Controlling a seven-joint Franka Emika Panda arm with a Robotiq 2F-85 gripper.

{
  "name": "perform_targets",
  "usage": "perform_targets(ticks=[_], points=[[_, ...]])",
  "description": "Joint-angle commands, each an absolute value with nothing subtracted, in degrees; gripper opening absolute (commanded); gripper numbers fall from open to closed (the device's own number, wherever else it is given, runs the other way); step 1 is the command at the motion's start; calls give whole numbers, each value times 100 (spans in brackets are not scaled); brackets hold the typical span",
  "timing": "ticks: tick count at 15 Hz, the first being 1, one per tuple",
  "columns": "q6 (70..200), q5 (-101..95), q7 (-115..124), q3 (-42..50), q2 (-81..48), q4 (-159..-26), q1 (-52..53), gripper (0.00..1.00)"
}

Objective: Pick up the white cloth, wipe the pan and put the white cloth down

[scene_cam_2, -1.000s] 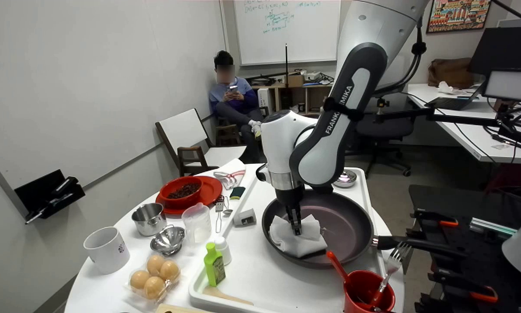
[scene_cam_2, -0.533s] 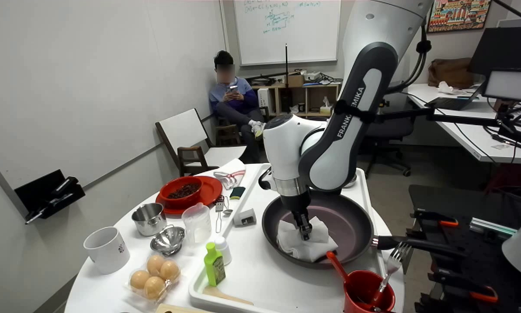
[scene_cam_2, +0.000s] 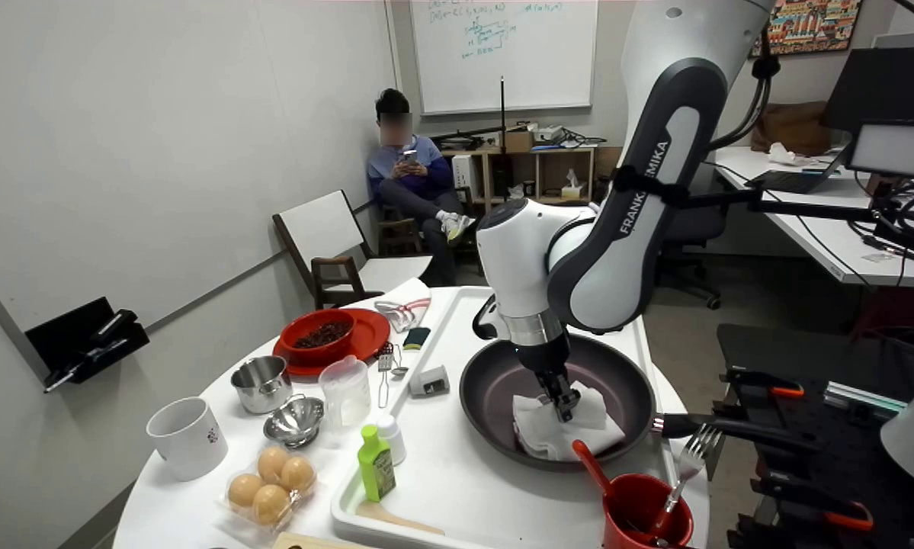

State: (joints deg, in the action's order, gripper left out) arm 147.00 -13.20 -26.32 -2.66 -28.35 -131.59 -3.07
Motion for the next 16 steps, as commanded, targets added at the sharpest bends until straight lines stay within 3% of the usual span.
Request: perform_targets(ticks=[1, 16], points=[[14540, -1550, -2798, -197, -2547, -13457, -371, 9], [14636, -2030, -2373, 679, -2571, -13229, -698, 8]])
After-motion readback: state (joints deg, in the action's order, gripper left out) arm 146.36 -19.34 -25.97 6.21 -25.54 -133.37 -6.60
